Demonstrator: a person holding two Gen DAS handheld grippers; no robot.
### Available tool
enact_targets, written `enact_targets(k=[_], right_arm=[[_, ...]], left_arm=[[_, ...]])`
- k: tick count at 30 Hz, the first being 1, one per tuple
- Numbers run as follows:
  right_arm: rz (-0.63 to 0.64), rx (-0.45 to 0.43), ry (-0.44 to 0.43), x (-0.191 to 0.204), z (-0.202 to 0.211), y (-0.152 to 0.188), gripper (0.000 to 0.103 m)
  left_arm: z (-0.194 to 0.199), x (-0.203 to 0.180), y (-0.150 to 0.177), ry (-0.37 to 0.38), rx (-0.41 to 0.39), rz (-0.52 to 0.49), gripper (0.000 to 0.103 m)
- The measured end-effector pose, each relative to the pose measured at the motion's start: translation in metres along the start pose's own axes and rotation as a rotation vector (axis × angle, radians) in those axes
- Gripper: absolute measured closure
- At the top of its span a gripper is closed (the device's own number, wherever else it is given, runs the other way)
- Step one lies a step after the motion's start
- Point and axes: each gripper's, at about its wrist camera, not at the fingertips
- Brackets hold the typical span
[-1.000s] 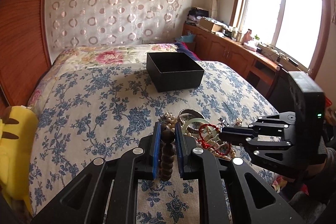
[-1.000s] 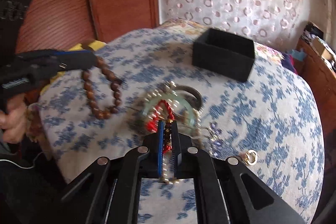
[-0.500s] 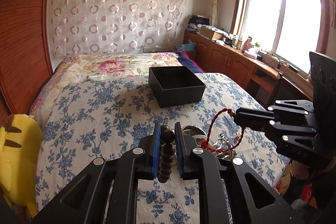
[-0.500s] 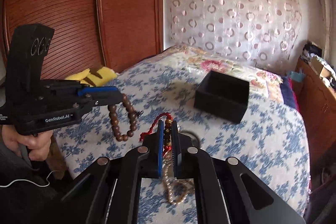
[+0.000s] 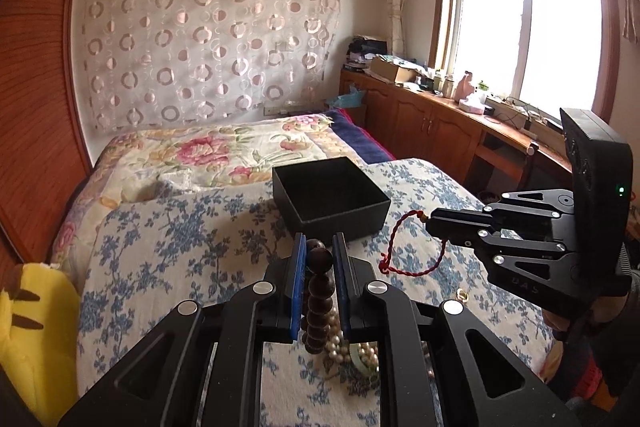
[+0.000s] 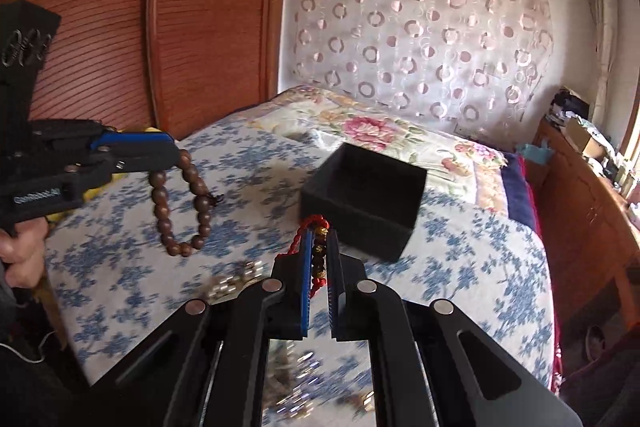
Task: Organize jewelry
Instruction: 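Carry the wooden bead bracelet with the left tool while the right tool carries the red bracelet to the box, then open the left tool over the black box while the right tool releases the red bracelet inside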
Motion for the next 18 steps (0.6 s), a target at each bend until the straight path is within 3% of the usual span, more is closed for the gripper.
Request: enact_targets(k=[8, 18], right_arm=[[-0.021, -0.023, 0.045, -0.04, -0.027, -0.017, 0.095], [-0.05, -0.031, 0.041, -0.076, -0.055, -0.032, 0.095]], left_arm=[[-0.042, 0.001, -0.036, 0.007, 0.002, -0.038, 0.09], [-0.107, -0.002, -0.073, 0.038, 0.04, -0.042, 0.09]])
Point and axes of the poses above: each gripper's, at about its wrist camera, not at the fingertips, and z roughly against the way its jaws point, x to its left, y to its underside, and after that the axes turned 1 degree about -z, right-handed
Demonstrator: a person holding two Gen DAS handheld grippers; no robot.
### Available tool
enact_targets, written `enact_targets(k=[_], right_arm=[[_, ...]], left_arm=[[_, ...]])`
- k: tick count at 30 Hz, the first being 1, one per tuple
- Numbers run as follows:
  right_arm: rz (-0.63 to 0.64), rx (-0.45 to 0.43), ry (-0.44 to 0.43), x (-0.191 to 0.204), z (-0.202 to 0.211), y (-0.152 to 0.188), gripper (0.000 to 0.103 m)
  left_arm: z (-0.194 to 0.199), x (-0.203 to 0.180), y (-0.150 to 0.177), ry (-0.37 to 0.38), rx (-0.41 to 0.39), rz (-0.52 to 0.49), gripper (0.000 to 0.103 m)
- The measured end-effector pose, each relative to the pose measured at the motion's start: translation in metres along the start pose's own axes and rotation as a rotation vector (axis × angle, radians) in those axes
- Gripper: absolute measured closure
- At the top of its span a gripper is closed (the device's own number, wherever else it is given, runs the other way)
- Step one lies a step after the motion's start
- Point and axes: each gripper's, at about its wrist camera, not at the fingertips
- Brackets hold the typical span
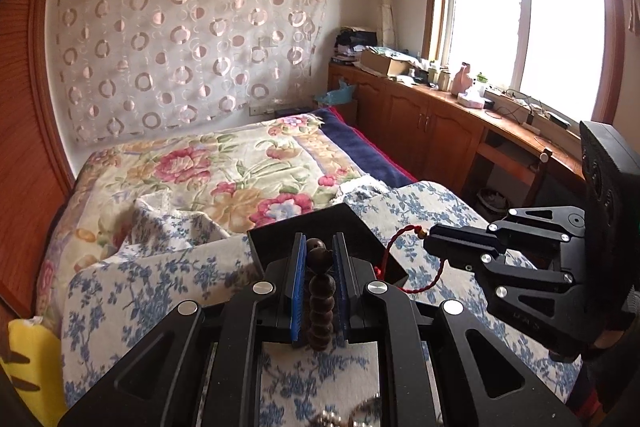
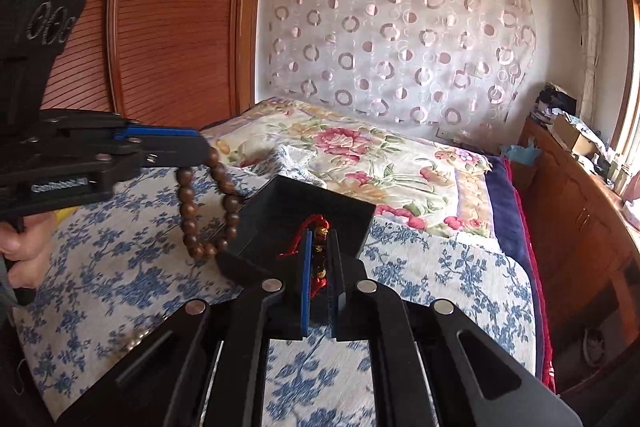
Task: Organize jewelry
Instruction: 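Open the left tool over the black box while the right tool releases the red bracelet inside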
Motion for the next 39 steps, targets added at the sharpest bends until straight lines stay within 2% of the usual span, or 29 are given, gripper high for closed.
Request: enact_targets(k=[8, 15, 23, 25, 31, 33, 34, 36, 37, 38, 39], right_arm=[[-0.013, 0.02, -0.023, -0.007, -0.027, -0.003, 0.095], [-0.028, 0.031, -0.032, -0.011, -0.04, -0.002, 0.095], [-0.02, 0.05, -0.043, -0.007, -0.052, -0.001, 0.095], [-0.017, 0.056, -0.043, -0.004, -0.057, -0.001, 0.095], [-0.001, 0.07, -0.042, 0.001, -0.065, -0.005, 0.094], [-0.002, 0.08, -0.052, 0.0, -0.068, -0.005, 0.094], [0.0, 0.087, -0.052, 0.0, -0.069, -0.006, 0.093], [0.0, 0.095, -0.039, 0.0, -0.071, -0.006, 0.077], [-0.002, 0.096, -0.036, -0.001, -0.07, -0.004, 0.073], [-0.006, 0.095, -0.035, -0.001, -0.069, -0.004, 0.068], [-0.011, 0.092, -0.035, -0.002, -0.066, -0.003, 0.068]], left_arm=[[-0.04, 0.004, -0.005, 0.006, 0.041, 0.012, 0.091], [-0.053, 0.01, -0.015, 0.005, 0.046, 0.016, 0.09], [-0.052, 0.019, -0.015, 0.001, 0.047, 0.042, 0.09], [-0.05, 0.02, -0.016, -0.01, 0.043, 0.039, 0.084], [-0.038, 0.026, -0.009, -0.032, 0.04, 0.031, 0.082], [-0.032, 0.028, -0.002, -0.036, 0.041, 0.036, 0.078], [-0.029, 0.03, 0.002, -0.036, 0.042, 0.042, 0.075], [-0.025, 0.032, 0.008, -0.037, 0.046, 0.049, 0.074], [-0.02, 0.032, 0.014, -0.044, 0.049, 0.05, 0.074], [-0.018, 0.032, 0.017, -0.048, 0.05, 0.049, 0.074], [-0.014, 0.032, 0.023, -0.051, 0.053, 0.051, 0.073]])
Point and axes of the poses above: each gripper's, at about its wrist camera, not at the fingertips, and z roughly against the way its jaws point, x to its left, y to its underside, and after that the axes turned 1 degree about -z, right-handed
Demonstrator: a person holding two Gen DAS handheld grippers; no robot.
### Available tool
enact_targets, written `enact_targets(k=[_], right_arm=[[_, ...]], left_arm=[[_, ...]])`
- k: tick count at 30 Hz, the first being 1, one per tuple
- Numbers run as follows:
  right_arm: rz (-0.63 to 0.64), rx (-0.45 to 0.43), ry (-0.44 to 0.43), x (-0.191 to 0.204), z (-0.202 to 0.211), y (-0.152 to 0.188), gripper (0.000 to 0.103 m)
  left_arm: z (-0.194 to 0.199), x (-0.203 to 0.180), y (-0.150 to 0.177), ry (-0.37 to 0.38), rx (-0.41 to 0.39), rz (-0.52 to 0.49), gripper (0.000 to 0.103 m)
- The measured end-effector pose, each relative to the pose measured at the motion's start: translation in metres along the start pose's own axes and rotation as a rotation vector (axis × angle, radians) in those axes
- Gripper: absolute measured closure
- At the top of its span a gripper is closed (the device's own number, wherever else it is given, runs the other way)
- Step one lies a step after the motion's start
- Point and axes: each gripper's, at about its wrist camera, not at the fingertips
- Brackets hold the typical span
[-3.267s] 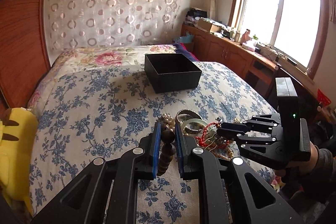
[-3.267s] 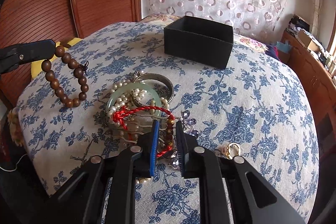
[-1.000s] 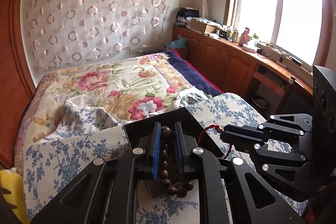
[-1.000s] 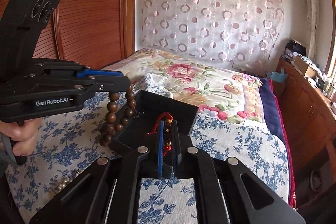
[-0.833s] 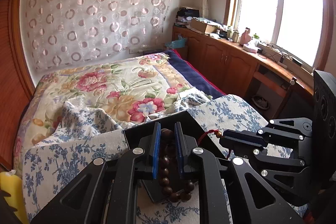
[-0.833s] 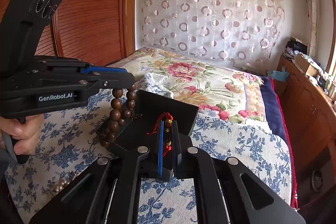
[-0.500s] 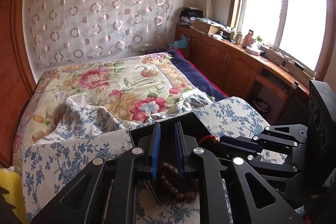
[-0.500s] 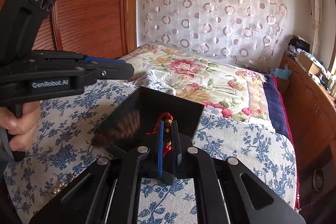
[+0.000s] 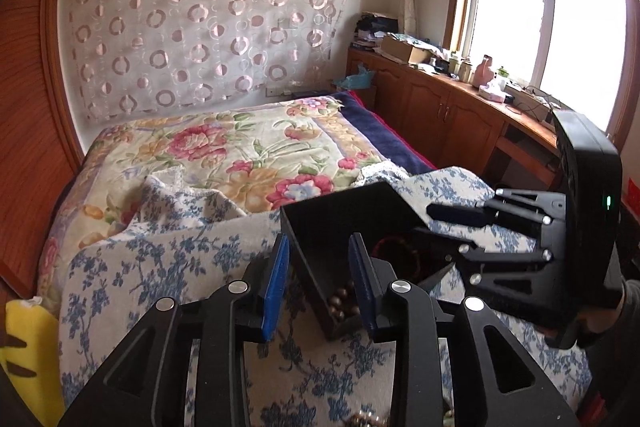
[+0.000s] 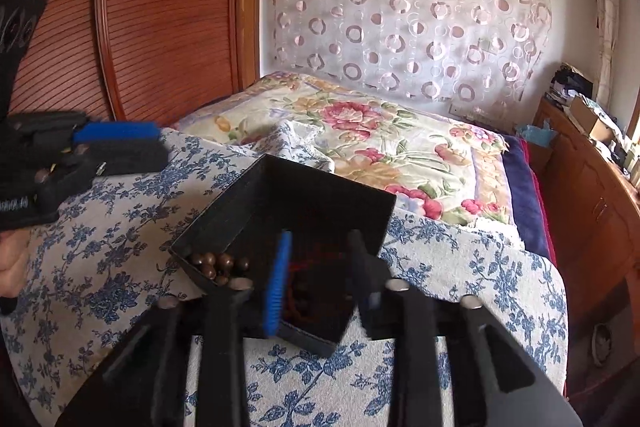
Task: Organize jewelry
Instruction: 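Open the left tool over the black box while the right tool releases the red bracelet inside, then move both open tools back to the jewelry pile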
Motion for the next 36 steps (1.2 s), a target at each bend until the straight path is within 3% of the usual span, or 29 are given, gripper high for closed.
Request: enact_targets(k=[11, 21, 36], right_arm=[[-0.071, -0.02, -0.001, 0.011, 0.052, 0.044, 0.068], [-0.115, 0.028, -0.037, 0.044, 0.09, 0.103, 0.068], [-0.222, 0.13, -0.124, 0.053, 0.082, 0.139, 0.068]], left_arm=[[0.04, -0.011, 0.052, -0.005, 0.018, -0.001, 0.072], [0.071, -0.032, 0.101, 0.024, 0.039, 0.004, 0.071], [0.077, -0.034, 0.139, 0.015, 0.077, 0.037, 0.067]])
Point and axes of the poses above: each gripper's, at about its wrist camera, not at the fingertips, and z roughly against the way its jaws point, x to its left, y to its underside, and after that the axes turned 1 degree about -z, right-handed
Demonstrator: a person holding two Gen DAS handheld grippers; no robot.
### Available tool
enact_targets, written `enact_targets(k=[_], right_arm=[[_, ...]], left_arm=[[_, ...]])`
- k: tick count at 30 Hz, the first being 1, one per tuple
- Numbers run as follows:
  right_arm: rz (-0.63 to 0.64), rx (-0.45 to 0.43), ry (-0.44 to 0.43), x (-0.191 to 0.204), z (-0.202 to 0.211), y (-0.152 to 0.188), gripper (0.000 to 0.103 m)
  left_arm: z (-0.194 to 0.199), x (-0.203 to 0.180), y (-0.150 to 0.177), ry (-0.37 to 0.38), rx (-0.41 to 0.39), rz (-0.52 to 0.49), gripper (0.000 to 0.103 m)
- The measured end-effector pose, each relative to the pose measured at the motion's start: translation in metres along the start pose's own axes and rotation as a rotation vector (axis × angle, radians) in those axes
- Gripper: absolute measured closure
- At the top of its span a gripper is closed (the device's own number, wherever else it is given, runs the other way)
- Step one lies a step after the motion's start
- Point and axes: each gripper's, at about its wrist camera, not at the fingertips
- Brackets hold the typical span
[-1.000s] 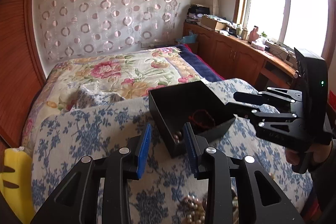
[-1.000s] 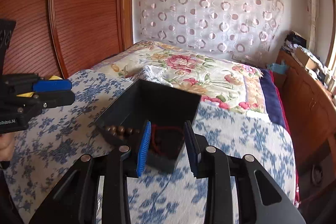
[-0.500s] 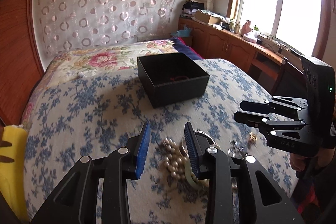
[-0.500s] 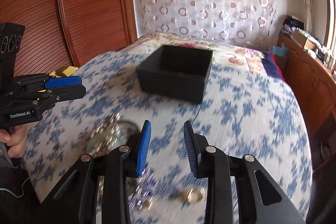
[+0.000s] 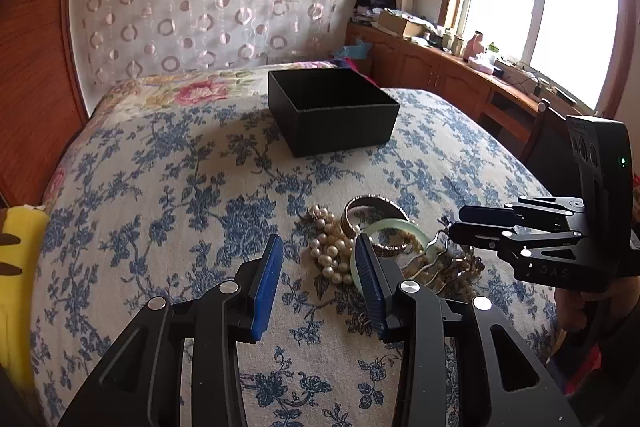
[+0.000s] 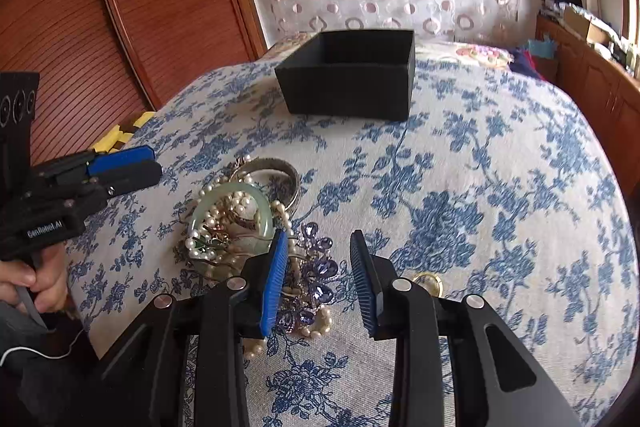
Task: Organize jewelry
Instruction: 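Move both open tools back to the jewelry pile, then grasp the purple crystal hair comb with the right tool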
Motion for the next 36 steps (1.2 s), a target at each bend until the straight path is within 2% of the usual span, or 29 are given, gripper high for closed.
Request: enact_targets(k=[14, 17, 18, 23, 29, 36], right_arm=[[-0.103, 0.029, -0.105, -0.016, -0.009, 0.003, 0.068], [-0.098, 0.034, -0.117, -0.015, -0.008, 0.003, 0.075], [-0.088, 0.037, -0.11, -0.014, -0.008, 0.003, 0.079], [-0.05, 0.032, -0.076, -0.009, -0.006, 0.002, 0.079], [0.001, -0.004, 0.005, -0.008, 0.005, -0.002, 0.079], [0.035, -0.046, 0.101, -0.021, 0.026, -0.004, 0.08]], left_arm=[[-0.009, -0.013, 0.006, 0.017, 0.026, -0.019, 0.067], [-0.01, -0.013, 0.006, 0.017, 0.027, -0.018, 0.067], [-0.011, -0.013, 0.006, 0.018, 0.027, -0.019, 0.067], [-0.012, -0.014, 0.007, 0.021, 0.033, -0.022, 0.067], [-0.016, -0.018, 0.009, 0.026, 0.044, -0.029, 0.066], [-0.018, -0.024, 0.009, 0.036, 0.053, -0.049, 0.055]])
Point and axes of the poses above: each gripper's, at about its wrist camera, not at the fingertips, and z roughly against the way its jaws point, x to its left, y to its underside, and after that the axes turned 1 degree about -z, right-handed
